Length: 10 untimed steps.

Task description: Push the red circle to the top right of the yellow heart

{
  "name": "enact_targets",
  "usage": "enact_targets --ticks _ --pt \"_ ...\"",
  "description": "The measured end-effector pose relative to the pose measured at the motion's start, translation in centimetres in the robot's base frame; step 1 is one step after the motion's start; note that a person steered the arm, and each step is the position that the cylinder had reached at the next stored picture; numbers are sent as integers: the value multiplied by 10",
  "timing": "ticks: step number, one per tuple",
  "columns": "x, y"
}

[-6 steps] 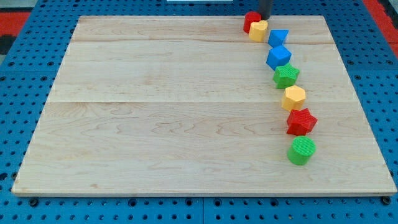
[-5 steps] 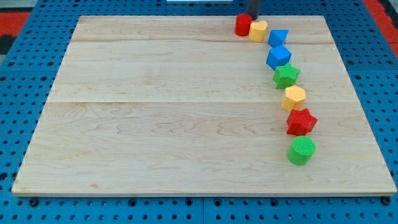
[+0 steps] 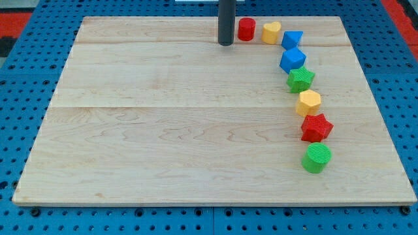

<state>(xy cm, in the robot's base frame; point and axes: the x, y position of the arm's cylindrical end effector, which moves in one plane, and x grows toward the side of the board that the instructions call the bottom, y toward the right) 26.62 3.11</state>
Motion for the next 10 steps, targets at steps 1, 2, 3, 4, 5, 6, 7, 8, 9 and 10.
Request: enact_targets --ticks 1,2,3,4,5,6,7,8,9,10 --pt "-13 15" --pt "-22 19" --pt "-30 30" --pt "-43 53" --pt "-51 58" --pt "-54 55" --pt "-61 51" --pt "-64 66" --pt "-64 79" --pt "-64 75"
